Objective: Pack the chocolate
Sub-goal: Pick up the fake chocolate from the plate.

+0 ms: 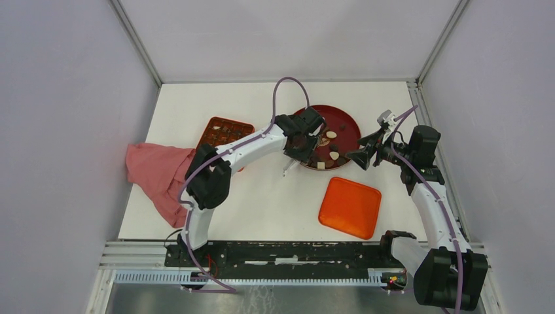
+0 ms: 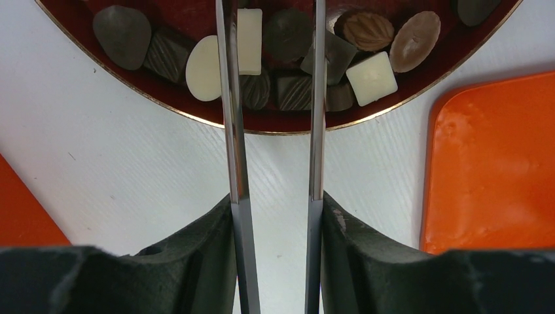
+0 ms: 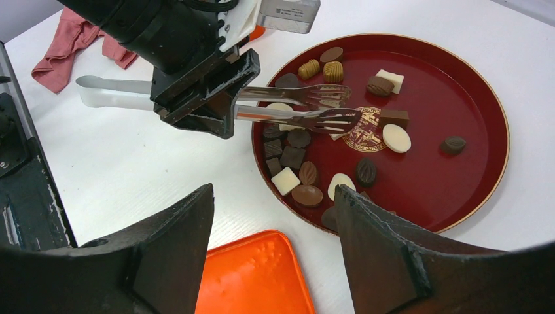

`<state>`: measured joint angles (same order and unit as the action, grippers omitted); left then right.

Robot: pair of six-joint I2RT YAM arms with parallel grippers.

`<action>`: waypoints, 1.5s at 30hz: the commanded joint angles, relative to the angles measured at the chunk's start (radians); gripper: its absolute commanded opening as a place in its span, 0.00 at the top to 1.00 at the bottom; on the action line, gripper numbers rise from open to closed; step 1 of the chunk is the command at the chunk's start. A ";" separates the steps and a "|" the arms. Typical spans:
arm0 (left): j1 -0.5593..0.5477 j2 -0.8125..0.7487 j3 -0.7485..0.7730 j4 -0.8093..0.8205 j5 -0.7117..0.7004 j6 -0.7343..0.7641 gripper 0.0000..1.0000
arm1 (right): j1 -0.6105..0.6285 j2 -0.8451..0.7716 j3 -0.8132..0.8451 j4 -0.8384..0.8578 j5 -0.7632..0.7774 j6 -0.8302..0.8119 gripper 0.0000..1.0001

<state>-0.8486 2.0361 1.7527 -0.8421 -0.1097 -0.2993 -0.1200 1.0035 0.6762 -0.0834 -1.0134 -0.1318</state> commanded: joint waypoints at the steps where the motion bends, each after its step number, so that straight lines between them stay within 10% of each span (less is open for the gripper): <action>1: 0.001 0.028 0.069 -0.015 -0.006 0.038 0.51 | -0.003 -0.006 0.001 0.032 -0.020 -0.005 0.27; 34: -0.007 0.133 0.201 -0.124 -0.035 0.046 0.55 | -0.003 -0.009 0.002 0.031 -0.024 -0.005 0.27; 41: -0.006 0.120 0.216 -0.122 -0.022 0.047 0.95 | -0.003 -0.009 0.002 0.031 -0.024 -0.005 0.27; 45: -0.007 0.085 0.211 -0.100 0.000 0.048 0.98 | -0.003 -0.009 0.002 0.030 -0.023 -0.005 0.27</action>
<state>-0.8505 2.1670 1.9209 -0.9634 -0.1284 -0.2890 -0.1200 1.0035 0.6762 -0.0837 -1.0168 -0.1318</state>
